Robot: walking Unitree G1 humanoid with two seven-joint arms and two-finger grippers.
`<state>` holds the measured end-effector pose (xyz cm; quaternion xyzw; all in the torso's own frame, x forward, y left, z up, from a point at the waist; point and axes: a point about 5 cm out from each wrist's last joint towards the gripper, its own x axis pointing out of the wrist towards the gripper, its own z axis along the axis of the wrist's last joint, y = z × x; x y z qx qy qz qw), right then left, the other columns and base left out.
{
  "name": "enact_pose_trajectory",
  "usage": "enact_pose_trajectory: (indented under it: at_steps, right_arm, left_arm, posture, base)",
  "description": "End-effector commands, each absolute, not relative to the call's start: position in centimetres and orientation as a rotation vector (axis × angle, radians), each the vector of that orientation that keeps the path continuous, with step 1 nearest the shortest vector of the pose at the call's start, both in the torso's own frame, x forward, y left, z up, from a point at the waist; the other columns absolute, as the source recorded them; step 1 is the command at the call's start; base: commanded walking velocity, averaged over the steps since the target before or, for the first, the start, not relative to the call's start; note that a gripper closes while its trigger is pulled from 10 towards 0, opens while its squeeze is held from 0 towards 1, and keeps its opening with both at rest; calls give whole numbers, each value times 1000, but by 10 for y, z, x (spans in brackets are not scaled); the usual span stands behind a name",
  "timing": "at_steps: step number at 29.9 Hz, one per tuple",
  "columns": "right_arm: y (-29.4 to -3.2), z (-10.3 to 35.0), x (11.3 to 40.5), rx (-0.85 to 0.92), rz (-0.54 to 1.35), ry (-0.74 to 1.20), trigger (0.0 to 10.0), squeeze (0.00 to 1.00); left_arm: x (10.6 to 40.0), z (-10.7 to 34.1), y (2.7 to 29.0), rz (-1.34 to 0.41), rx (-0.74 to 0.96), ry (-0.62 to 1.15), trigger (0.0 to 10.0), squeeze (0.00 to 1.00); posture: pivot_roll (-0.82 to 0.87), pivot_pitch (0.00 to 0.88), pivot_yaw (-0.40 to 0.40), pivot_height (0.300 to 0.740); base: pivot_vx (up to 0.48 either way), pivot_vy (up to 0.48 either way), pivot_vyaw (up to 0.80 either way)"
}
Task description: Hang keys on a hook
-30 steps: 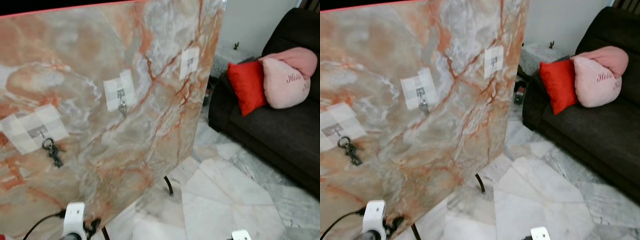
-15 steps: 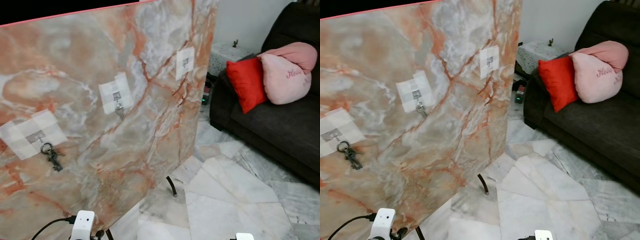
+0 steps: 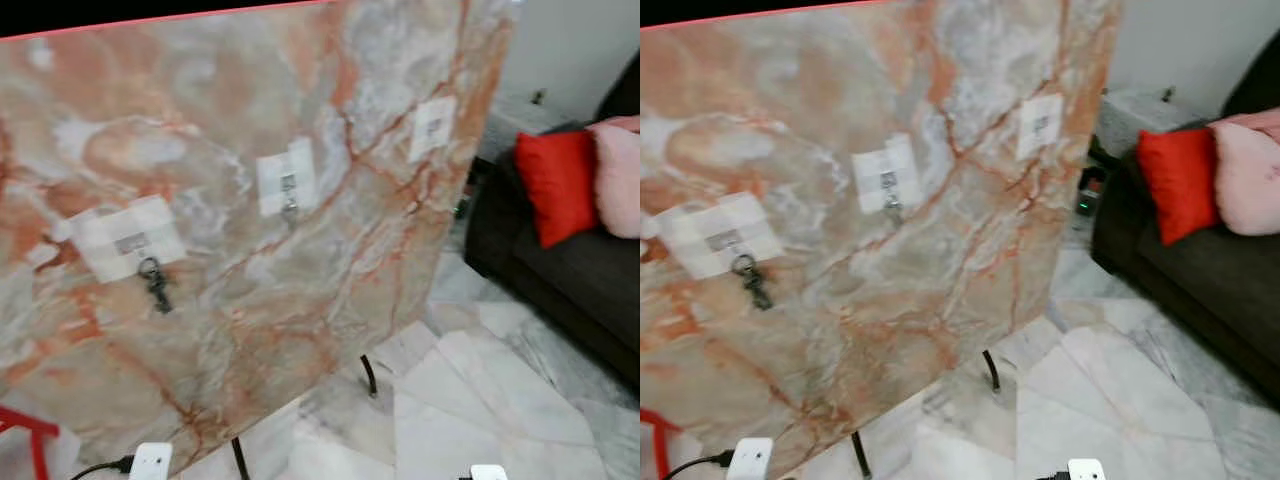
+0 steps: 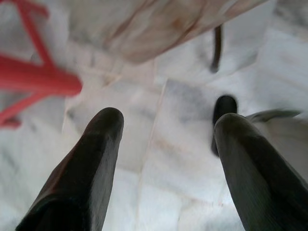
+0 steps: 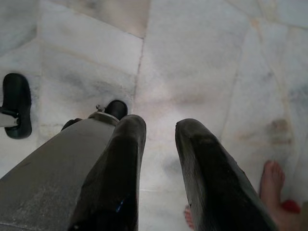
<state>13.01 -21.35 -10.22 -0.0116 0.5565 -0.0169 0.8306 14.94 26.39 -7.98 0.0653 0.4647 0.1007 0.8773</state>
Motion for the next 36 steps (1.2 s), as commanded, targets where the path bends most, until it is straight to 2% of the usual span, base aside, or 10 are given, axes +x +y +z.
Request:
enact_pose_trajectory:
  at_steps: [1,5,20,26,30,36]
  right_arm:
    - [-215,-102,130,-28,-37,1179,10000,0]
    - [-214,-102,130,-26,-32,1183,10000,0]
    - [-210,-102,133,-13,-24,1174,10000,0]
    - [-208,-103,132,-17,-11,1179,10000,0]
    - [-205,-104,130,-17,-5,1182,10000,0]
    - [-202,-104,129,-12,-15,1175,10000,0]
  left_arm:
    - [144,-82,265,211,132,987,10000,0]
    - [136,-84,267,173,208,1030,10000,0]
    - [130,-90,258,145,232,1061,10000,0]
    - [132,-93,244,136,233,1060,10000,0]
    - [144,-89,246,136,237,1049,10000,0]
    - [147,-88,245,120,251,1048,10000,0]
  posture:
    - [7,0,-50,740]
    - [12,0,-49,740]
    - [21,0,-47,740]
    - [23,0,-48,740]
    - [17,0,-42,740]
    - [10,0,-42,740]
  base:
    - [0,0,800]
    - [0,0,800]
    - [0,0,800]
    - [0,0,800]
    - [0,0,800]
    - [0,0,622]
